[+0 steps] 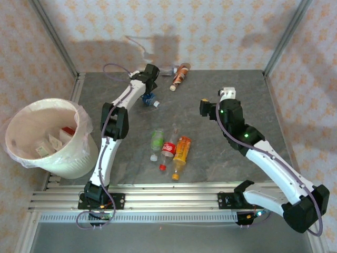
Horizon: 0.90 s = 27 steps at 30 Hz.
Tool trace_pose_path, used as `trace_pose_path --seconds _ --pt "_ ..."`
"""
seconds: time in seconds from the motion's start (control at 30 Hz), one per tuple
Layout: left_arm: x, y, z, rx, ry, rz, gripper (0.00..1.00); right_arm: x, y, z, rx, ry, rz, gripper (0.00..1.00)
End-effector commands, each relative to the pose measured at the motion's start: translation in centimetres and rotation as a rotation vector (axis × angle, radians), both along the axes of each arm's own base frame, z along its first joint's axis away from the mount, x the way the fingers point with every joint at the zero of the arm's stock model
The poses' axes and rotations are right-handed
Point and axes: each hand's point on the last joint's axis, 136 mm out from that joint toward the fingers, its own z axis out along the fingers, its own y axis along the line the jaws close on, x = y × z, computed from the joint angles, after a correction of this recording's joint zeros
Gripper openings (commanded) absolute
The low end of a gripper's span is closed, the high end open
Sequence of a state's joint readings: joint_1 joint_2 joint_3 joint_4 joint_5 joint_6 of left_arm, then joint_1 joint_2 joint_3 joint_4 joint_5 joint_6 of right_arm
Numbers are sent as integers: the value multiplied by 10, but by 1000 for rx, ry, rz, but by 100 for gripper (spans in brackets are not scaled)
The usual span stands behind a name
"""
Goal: Put the plastic bottles in the bin
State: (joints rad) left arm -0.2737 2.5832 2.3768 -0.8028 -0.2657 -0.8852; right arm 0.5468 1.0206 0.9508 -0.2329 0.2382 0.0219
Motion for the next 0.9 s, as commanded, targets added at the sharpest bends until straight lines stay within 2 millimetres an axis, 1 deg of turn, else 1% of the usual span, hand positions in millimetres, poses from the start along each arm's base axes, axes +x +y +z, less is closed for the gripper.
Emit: trace_pose_path --seconds 0.0,0.07,0.17,0.2,0.27,0.37,0.43,0.57,0.67,0.77,0.87 --pt "0 -5 -2 -25 14 -17 96 -4 -12 17 -11 -31 -38 99" --pt "3 -9 -9 -52 9 -26 91 -5 -12 16 -7 -28 -38 99" --pt "6 -14 -12 -70 -4 -45 77 -5 -12 13 -5 -21 -39 99" --pt "6 -14 -10 -68 -6 -48 72 -5 -12 12 1 -19 -41 99" --pt "4 -15 -5 -64 -13 -65 66 -5 -11 10 11 -17 -40 99" --pt "1 -17 10 -44 -35 -101 58 -4 -7 8 30 -23 -22 99" --pt "-4 -19 22 -35 -43 -124 56 -5 3 9 66 -43 27 99" --pt "-18 -23 53 -21 -61 -174 53 -2 12 16 134 -128 68 99" --pt "-34 -26 82 -3 -74 -219 51 2 13 21 148 -161 62 99" --pt "-51 -32 116 -2 -137 -262 49 8 18 25 151 -171 70 99" --pt "-68 -38 151 -27 -204 -299 49 12 23 28 158 -167 83 99"
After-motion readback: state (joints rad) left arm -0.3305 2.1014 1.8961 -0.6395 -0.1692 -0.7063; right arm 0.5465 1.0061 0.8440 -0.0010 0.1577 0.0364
